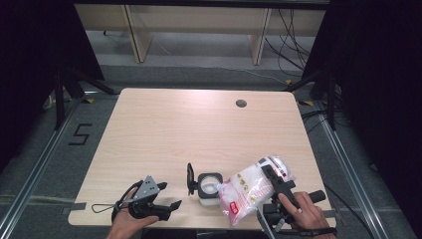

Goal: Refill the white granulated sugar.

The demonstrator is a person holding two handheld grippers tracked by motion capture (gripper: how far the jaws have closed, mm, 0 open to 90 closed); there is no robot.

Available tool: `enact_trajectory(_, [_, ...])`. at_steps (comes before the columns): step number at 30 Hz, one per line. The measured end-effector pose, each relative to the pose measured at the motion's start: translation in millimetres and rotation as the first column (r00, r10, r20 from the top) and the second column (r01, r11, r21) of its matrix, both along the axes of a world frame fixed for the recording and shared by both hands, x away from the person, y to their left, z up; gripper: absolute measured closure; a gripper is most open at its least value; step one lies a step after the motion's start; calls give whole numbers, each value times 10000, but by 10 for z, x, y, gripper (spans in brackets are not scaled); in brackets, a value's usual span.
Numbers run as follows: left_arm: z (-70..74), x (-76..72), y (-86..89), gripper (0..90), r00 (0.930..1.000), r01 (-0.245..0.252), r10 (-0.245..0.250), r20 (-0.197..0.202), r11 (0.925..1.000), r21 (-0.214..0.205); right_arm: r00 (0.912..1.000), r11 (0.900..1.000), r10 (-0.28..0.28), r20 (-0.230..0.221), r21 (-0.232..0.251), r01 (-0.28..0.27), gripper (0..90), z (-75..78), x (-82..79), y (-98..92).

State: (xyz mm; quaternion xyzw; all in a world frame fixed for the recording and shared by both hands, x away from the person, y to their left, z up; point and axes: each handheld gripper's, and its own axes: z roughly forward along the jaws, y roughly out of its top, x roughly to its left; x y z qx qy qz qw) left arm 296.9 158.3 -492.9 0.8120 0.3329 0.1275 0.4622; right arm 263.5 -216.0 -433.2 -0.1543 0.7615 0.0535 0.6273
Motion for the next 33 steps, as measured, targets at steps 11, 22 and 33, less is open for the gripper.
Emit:
enact_trajectory(11, [-9,4,-4,205,10000,66,-66,45,9999,84,9979,9982,-453,-462,371,471,454,-52,6,-31])
enact_trajectory(22, [-6,2,-4,209,10000,62,-62,52,10000,71,9997,9995,228,-62,-216,-229,470,-74,57,-19])
enact_trajectory(33, [5,-4,2,209,10000,18,-18,7,9999,172,9998,9999,23,-202,-113,-25,481,-164,44,24])
